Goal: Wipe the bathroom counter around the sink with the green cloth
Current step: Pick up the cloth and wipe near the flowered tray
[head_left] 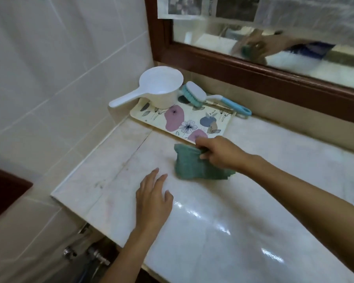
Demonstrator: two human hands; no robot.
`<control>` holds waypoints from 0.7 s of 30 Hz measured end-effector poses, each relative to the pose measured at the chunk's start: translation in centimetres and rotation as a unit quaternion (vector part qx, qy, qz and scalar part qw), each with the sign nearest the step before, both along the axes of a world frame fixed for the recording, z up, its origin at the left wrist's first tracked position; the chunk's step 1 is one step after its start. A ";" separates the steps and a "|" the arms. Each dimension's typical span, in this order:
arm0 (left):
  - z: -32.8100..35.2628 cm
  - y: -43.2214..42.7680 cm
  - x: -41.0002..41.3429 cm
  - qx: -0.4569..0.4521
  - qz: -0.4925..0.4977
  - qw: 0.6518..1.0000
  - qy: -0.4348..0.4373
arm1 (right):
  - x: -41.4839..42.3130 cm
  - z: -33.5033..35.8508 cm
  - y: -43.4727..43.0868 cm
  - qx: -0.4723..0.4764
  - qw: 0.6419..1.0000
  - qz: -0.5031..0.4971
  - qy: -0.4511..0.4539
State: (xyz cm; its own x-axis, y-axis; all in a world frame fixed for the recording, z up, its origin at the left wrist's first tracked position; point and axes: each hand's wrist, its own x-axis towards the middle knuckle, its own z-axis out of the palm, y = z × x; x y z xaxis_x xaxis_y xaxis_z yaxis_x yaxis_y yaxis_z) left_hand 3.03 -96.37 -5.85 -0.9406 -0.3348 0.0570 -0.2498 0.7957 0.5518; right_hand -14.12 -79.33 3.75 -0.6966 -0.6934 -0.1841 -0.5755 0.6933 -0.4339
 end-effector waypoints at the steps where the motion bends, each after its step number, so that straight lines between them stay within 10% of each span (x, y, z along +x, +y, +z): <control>1: -0.3 -0.3 -0.8 -0.014 -0.022 1.000 -0.002 | -1.6 0.6 -0.4 -0.016 0.999 -0.037 0.006; 13: -1.1 -1.8 -2.6 -0.051 -0.096 0.993 -0.035 | -12.3 -4.0 -4.9 0.002 0.975 -0.222 -0.029; 16: -1.1 -1.8 -2.7 -0.054 -0.100 0.993 -0.039 | -11.4 -5.5 -5.0 0.143 0.955 -0.242 0.094; 21: -0.8 -1.8 -3.0 -0.062 -0.097 0.992 -0.044 | -7.1 -7.5 -6.3 0.055 0.949 -0.243 0.194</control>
State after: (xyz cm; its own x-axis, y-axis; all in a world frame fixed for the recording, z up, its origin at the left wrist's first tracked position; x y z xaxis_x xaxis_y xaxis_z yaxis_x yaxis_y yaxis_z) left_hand -0.02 -98.16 -6.63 -0.9898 -0.1422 0.0005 -0.1282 0.8942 0.4289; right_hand -21.26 -85.58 -3.80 -0.9593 -0.2644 0.0989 -0.2777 0.9467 -0.1634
